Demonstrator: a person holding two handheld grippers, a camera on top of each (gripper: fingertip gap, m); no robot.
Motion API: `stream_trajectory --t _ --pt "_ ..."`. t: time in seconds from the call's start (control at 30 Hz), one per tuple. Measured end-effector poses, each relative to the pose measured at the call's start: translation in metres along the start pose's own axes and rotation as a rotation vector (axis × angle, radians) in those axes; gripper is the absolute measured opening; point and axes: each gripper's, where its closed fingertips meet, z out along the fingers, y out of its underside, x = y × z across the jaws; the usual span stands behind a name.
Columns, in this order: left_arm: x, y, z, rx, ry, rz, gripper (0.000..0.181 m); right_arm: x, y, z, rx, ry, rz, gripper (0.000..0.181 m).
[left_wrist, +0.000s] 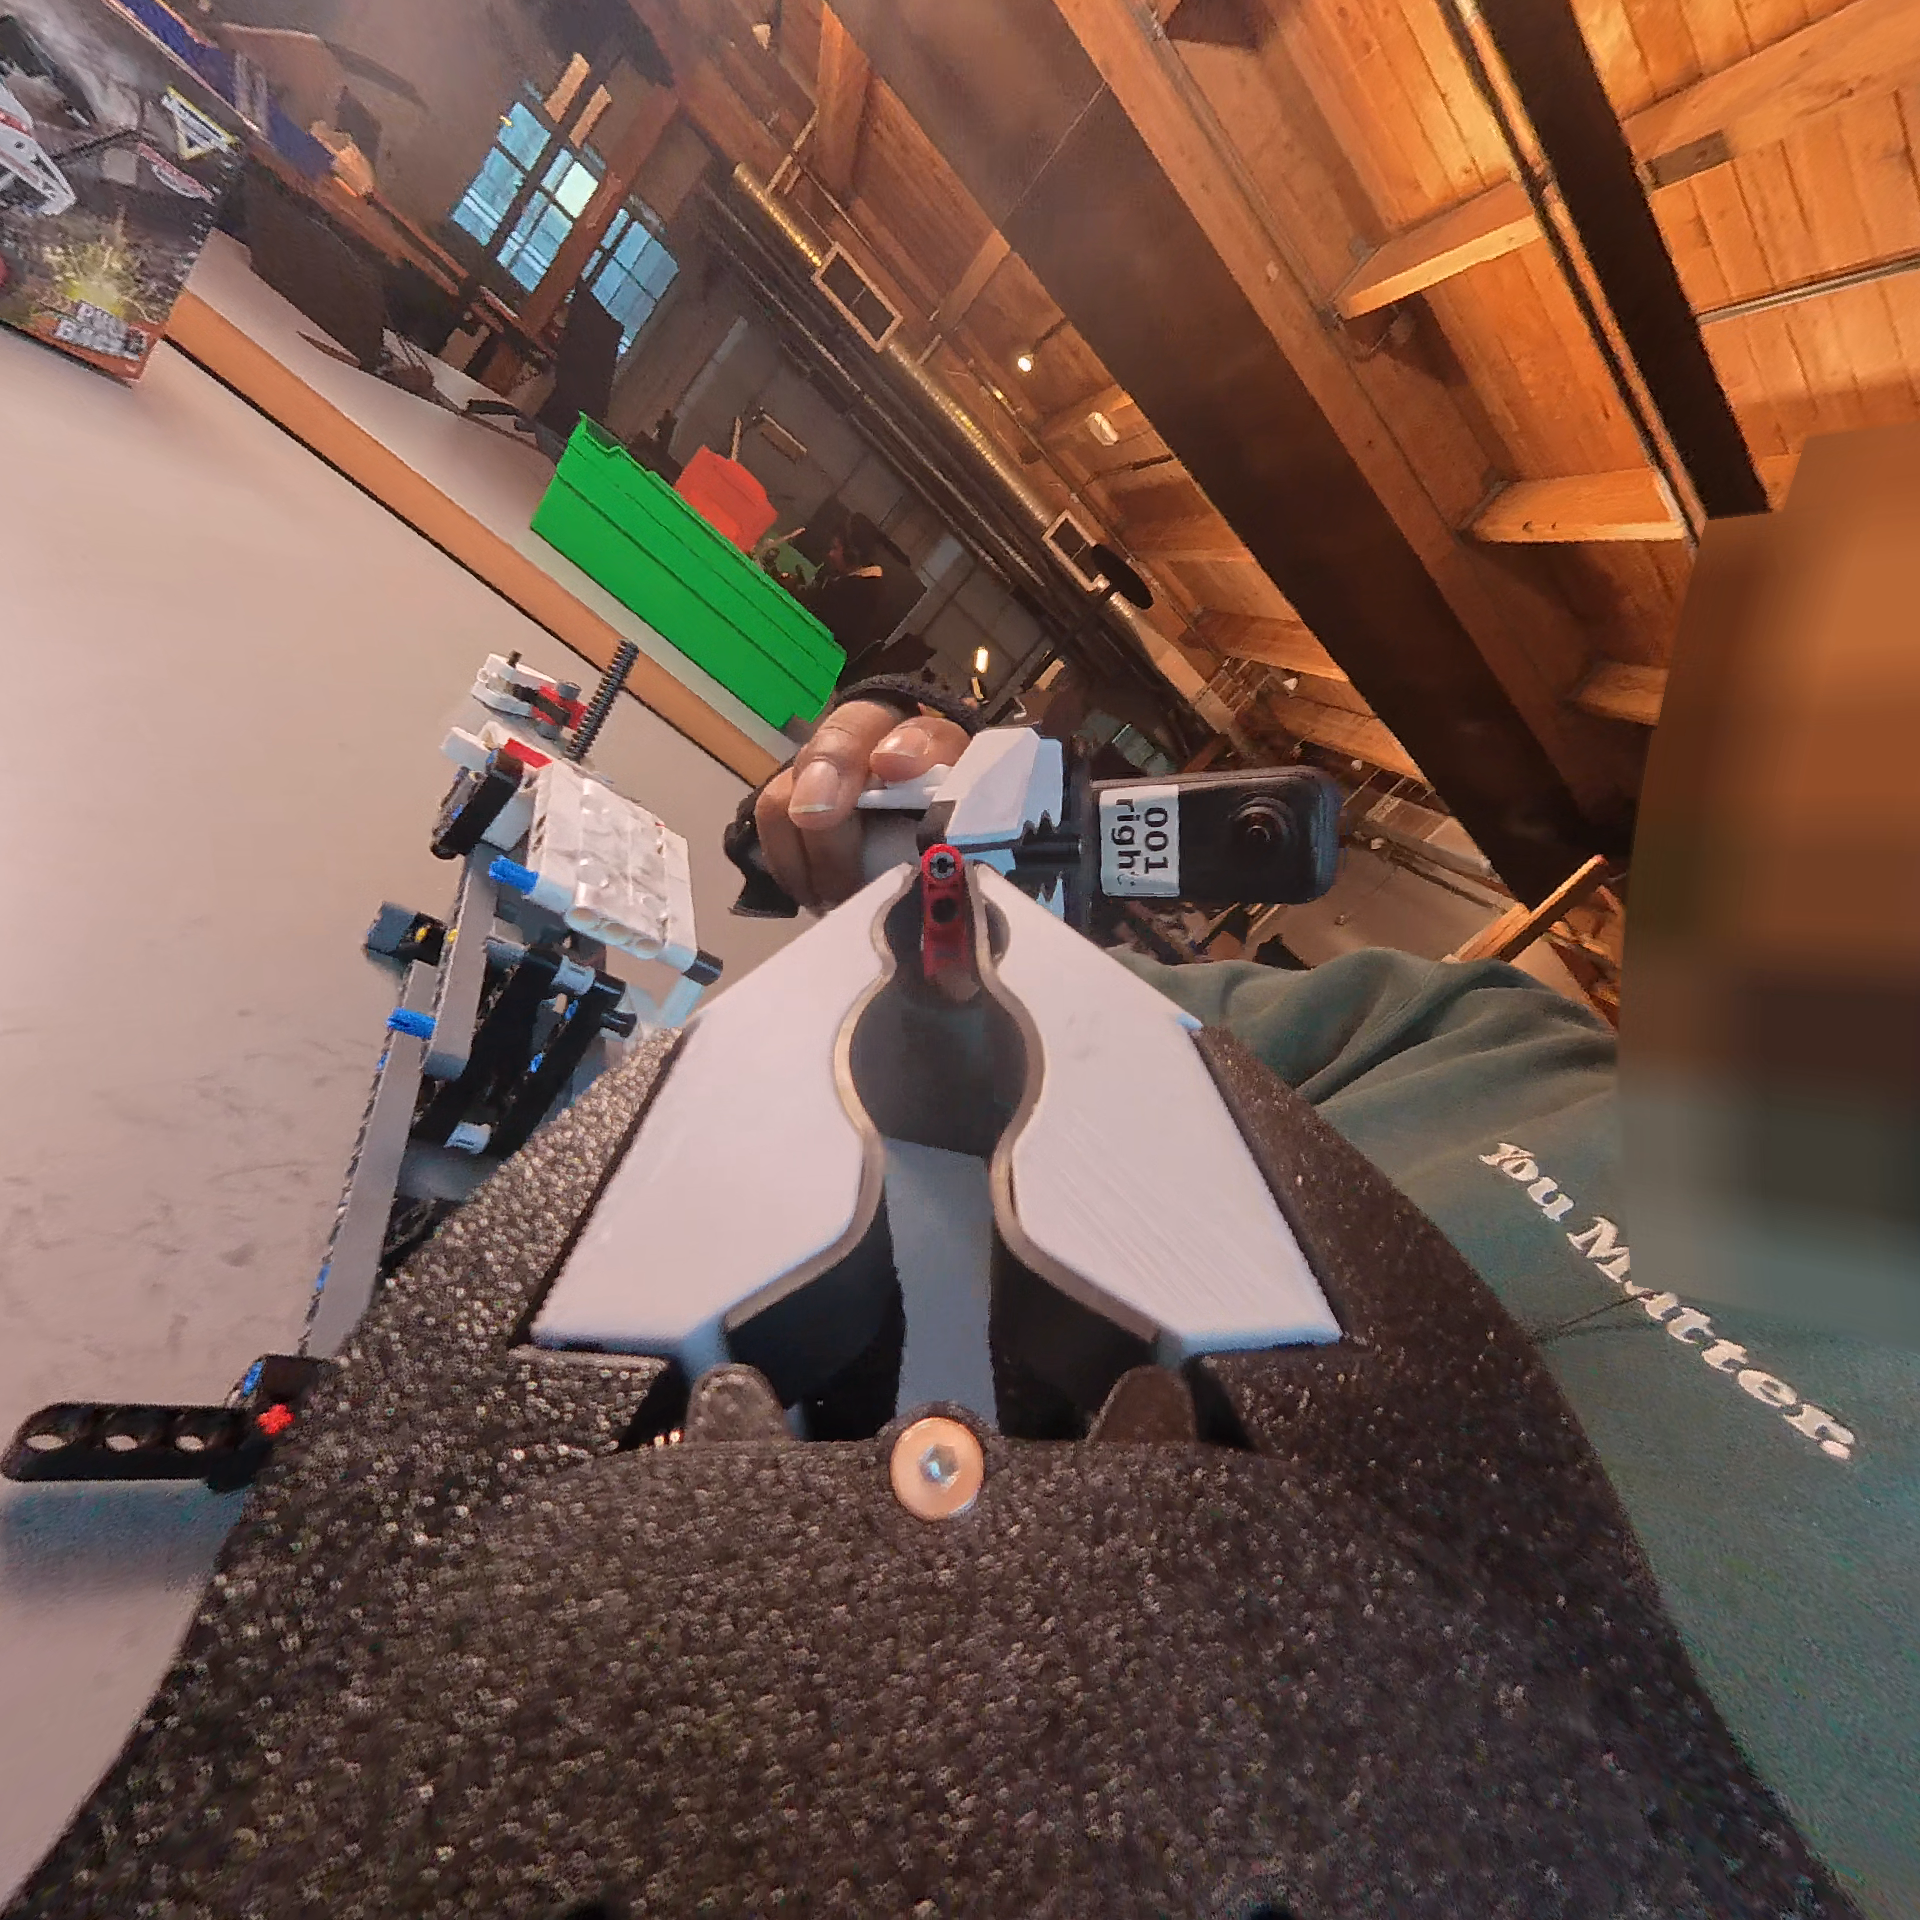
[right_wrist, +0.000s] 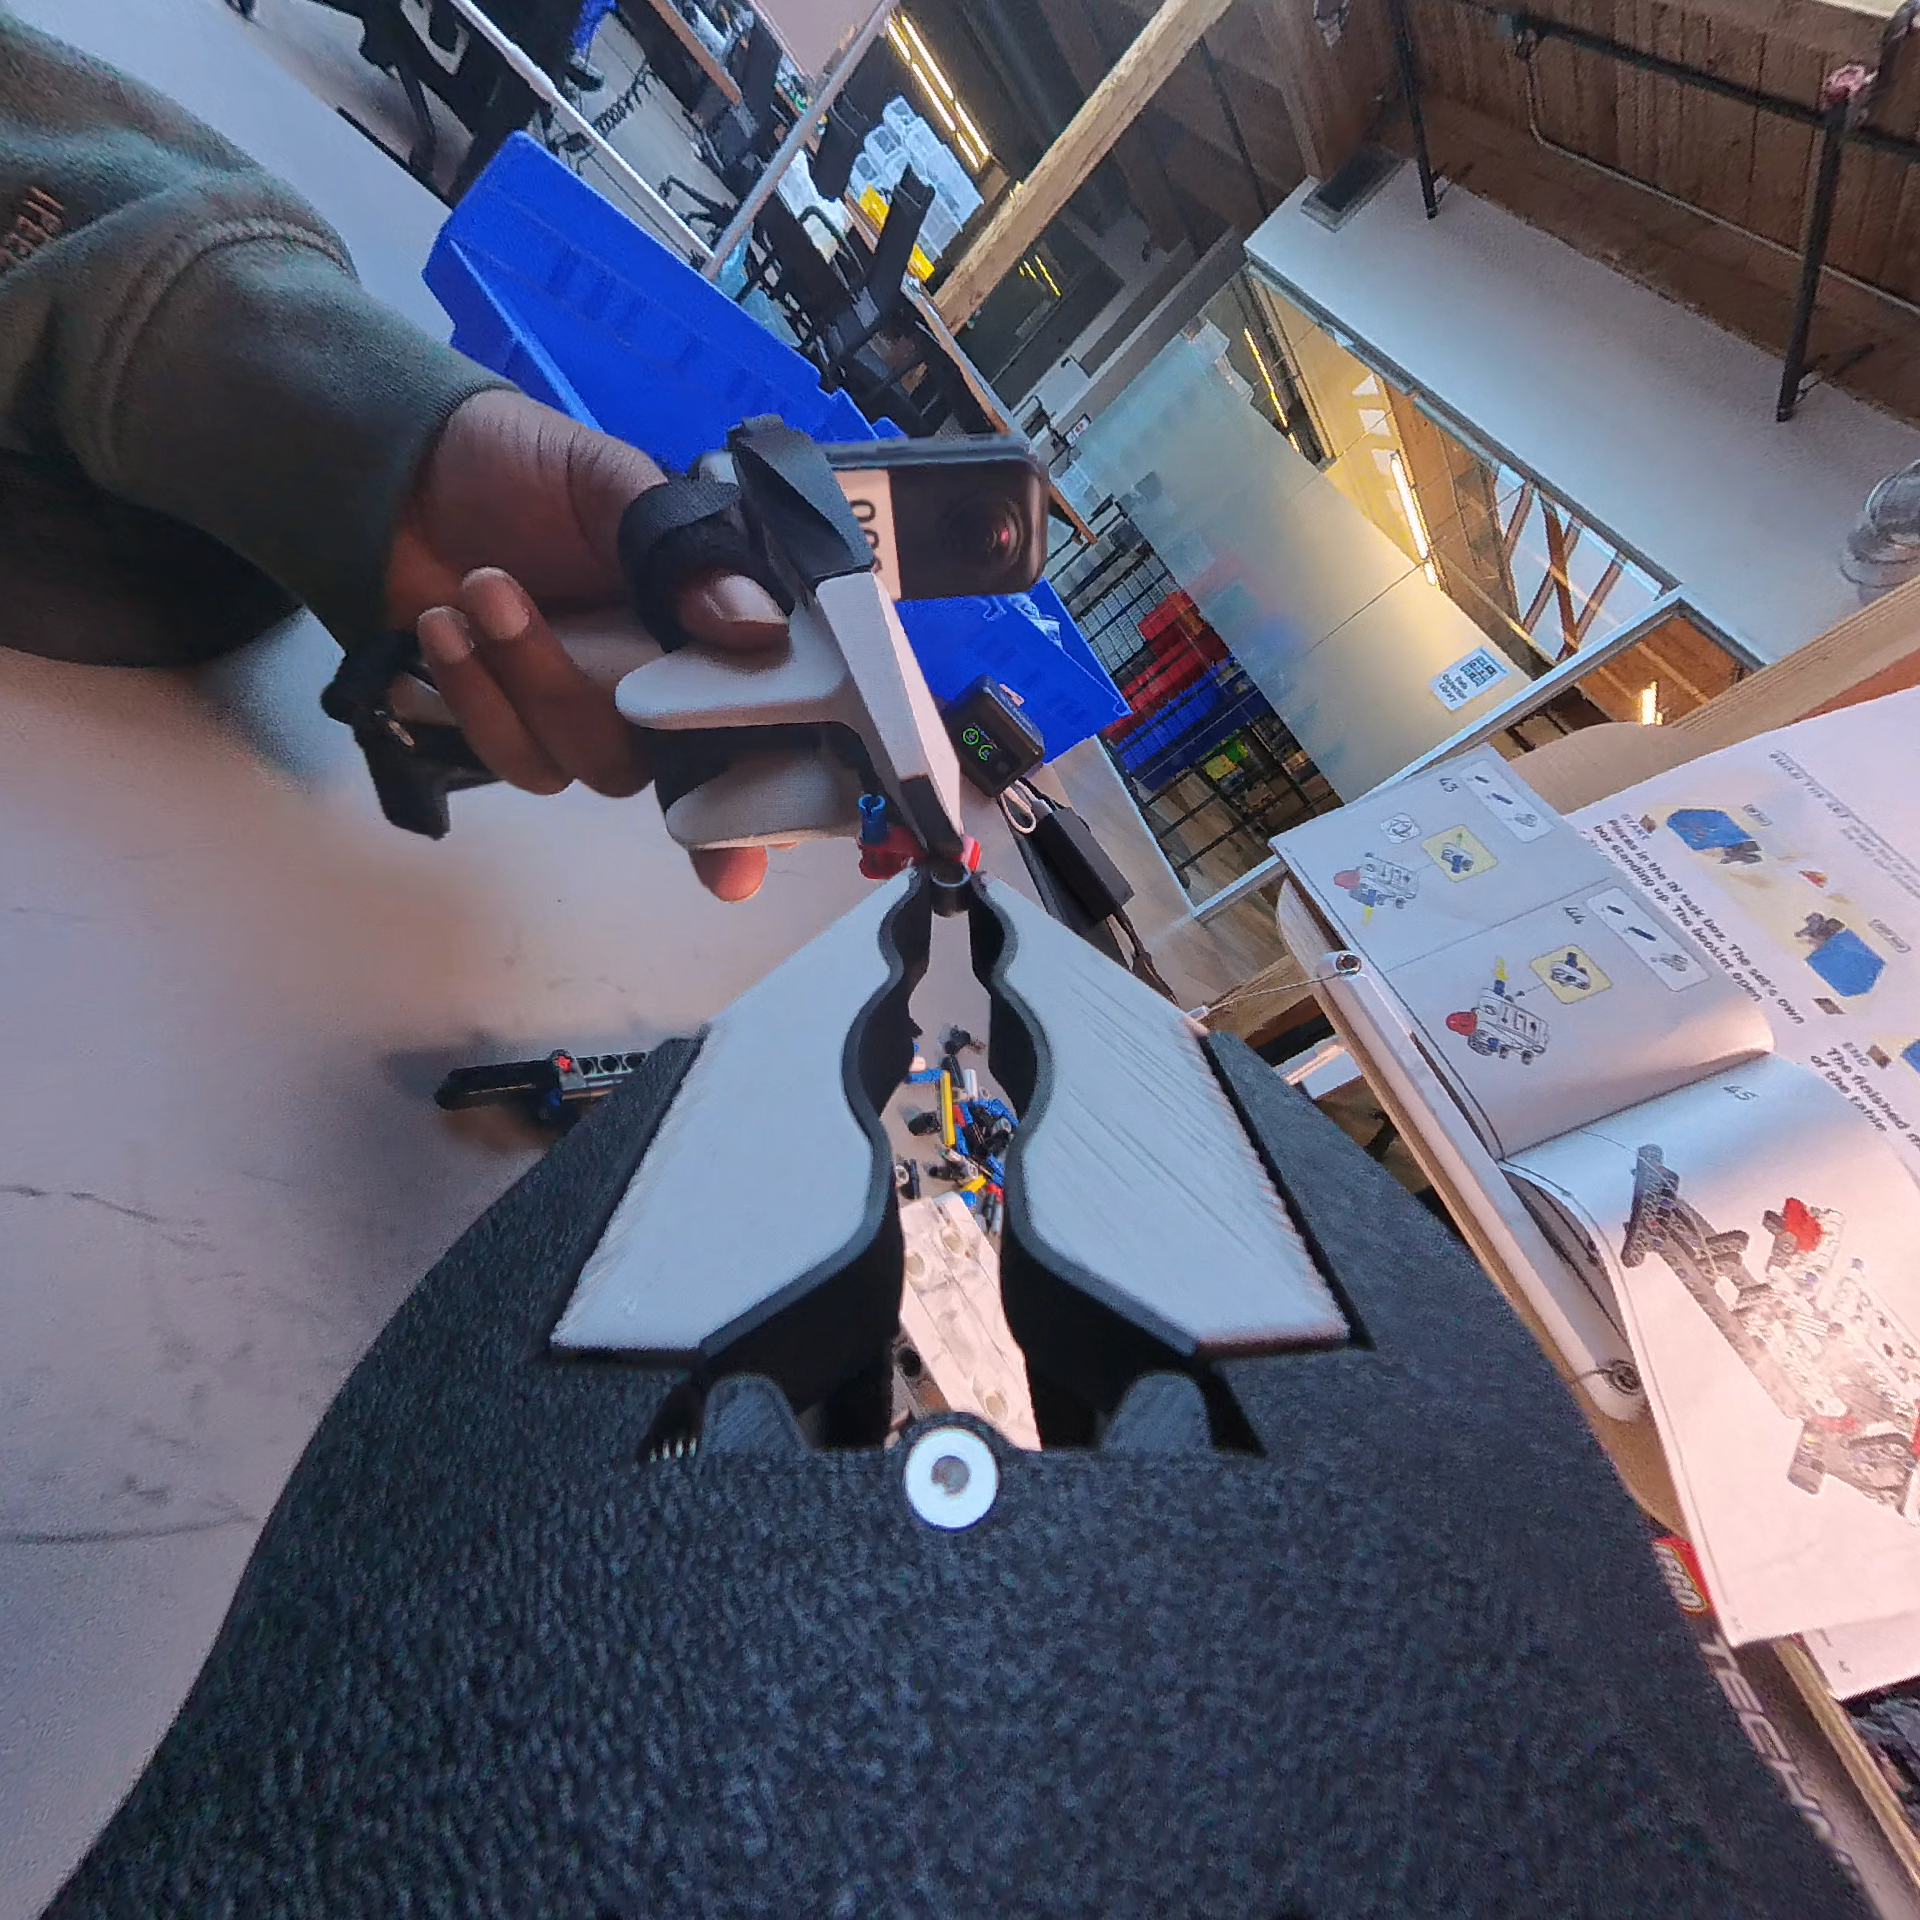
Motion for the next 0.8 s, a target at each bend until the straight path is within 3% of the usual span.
stream_trajectory --t 0.17,0.4,0.47,0.5,0.57,0.67,0.73,0.8 --pt "0.007 -0.006 0.002 -0.027 -0.068 0.128 0.005 0.006 -0.008 -0.002 0.04 0.032 0.025 0.005" --pt "0.016 -0.02 0.007 0.041 -0.022 0.097 0.006 0.018 -0.015 -0.009 0.071 0.059 0.067 0.004" --pt "0.025 -0.073 -0.033 0.314 0.022 0.05 0.006 0.022 -0.009 -0.02 0.062 0.07 0.09 0.004" --pt "0.025 -0.085 -0.052 0.349 -0.039 0.116 0.006 0.022 -0.004 -0.022 0.051 0.068 0.114 0.004" --pt "0.023 -0.071 -0.052 0.223 -0.138 0.228 0.006 0.028 -0.002 -0.021 0.034 0.099 0.087 0.004" --pt "0.006 -0.067 -0.049 0.226 -0.169 0.18 0.006 0.048 0.022 0.003 -0.154 0.023 0.13 0.005" --pt "-0.003 -0.063 -0.044 0.193 -0.193 0.171 0.006 0.046 0.058 0.021 -0.375 -0.158 0.201 0.006" --pt "-0.014 -0.059 -0.042 0.17 -0.26 0.203 0.007 0.052 0.093 0.042 -0.53 -0.244 0.232 0.006"
